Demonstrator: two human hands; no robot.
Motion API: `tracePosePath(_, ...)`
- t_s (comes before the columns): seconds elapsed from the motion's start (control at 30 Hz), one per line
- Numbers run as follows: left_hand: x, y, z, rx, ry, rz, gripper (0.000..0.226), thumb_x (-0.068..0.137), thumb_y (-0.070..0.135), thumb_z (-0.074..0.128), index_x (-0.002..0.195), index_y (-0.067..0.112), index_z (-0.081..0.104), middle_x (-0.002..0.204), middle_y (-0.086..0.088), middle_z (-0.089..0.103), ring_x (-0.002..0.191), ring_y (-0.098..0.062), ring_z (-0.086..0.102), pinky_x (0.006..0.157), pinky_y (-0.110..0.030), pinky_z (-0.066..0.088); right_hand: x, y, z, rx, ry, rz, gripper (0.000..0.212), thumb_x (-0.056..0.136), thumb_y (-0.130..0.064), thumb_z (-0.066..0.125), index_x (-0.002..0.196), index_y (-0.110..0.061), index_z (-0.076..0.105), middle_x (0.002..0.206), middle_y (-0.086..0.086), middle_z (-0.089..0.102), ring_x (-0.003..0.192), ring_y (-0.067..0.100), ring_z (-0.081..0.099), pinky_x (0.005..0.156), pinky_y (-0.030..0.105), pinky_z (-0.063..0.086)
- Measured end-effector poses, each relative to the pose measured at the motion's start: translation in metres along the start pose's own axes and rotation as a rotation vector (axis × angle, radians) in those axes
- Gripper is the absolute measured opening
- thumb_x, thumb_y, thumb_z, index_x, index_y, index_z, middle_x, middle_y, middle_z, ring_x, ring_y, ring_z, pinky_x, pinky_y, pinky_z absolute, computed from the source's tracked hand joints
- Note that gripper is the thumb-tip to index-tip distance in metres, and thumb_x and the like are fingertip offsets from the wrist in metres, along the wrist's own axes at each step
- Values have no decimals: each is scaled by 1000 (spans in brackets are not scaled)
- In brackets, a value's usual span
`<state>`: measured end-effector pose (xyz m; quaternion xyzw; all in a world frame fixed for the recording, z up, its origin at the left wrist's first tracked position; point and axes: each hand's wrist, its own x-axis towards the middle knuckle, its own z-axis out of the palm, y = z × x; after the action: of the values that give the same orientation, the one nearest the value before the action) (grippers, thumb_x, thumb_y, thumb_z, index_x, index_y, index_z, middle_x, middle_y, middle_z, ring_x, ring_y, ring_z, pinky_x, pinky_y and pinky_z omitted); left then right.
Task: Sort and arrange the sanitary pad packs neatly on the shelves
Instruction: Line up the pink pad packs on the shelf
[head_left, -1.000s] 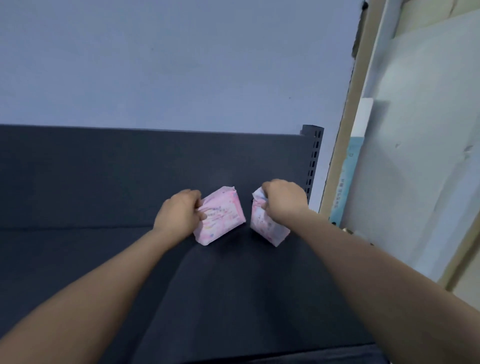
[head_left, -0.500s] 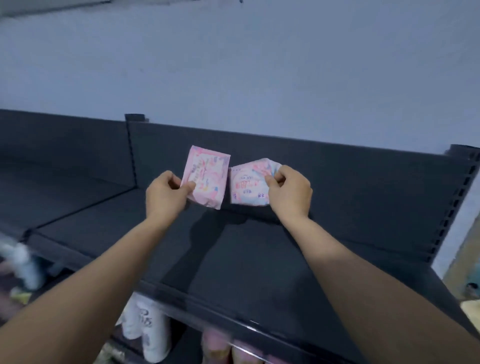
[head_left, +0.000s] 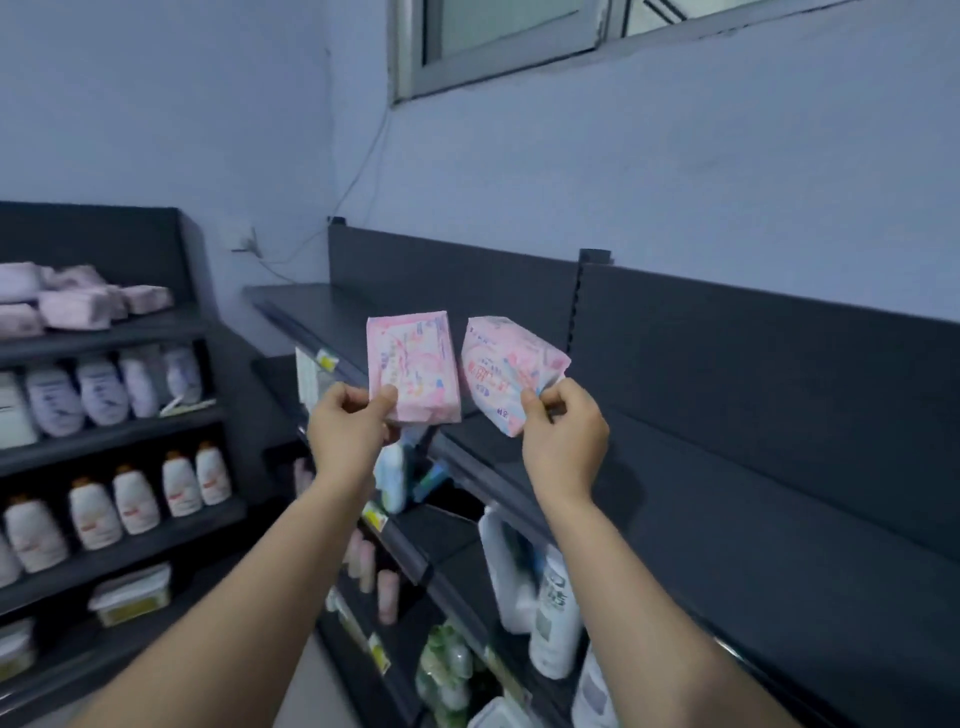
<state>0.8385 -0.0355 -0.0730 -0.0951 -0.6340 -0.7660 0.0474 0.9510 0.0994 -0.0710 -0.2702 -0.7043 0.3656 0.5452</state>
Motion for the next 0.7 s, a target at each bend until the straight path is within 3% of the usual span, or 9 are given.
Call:
tracePosePath(0.07,24,-6,-32,-8,60,16,35,85,15,71,65,14,42,60,-10,50,43,-14,49,52,-29,46,-19,-10,45,41,-22,-16,38,85,-14,68,59,-20,41,70,0,56,63,14,47,62,27,32)
tracePosePath(0.2,68,-16,-93,-25,157,-30,31,82,21,73,64,16,48,60,-6,54,55,-20,48,67,-44,51,-56,-31,123,116,-63,-26,30,82,-11,71,62,-13,49,70,0,55,67,19,51,62,28,31)
tracePosePath(0.33,100,-25,-140,-48,233,-33,26,87,14,68,69,13,49,64,-6,54,57,-19,47,64,-37,43,-84,-48,185,181,-99,-21,30,81,-10,71,62,-16,50,68,-2,54,66,18,52,63,26,33)
tracePosePath(0.43,120,-32,-169,-77,287,-53,24,88,13,66,71,12,50,70,-7,57,60,-20,54,69,-40,51,-101,-57,225,221,-129,-24,29,80,-10,73,62,-15,51,67,-4,54,67,20,54,63,28,36)
tracePosePath(0.57,147,-41,-196,-128,343,-64,23,89,13,67,72,11,52,75,-10,60,66,-24,59,74,-40,56,-112,-61,273,262,-171,-17,29,80,-10,73,62,-16,52,69,2,57,65,17,52,62,17,34)
tracePosePath(0.7,179,-55,-215,-136,402,-82,23,88,15,68,72,12,52,78,-10,62,71,-24,59,84,-49,56,-113,-60,326,294,-246,-18,30,80,-12,74,62,-18,50,70,3,59,66,21,56,63,23,38)
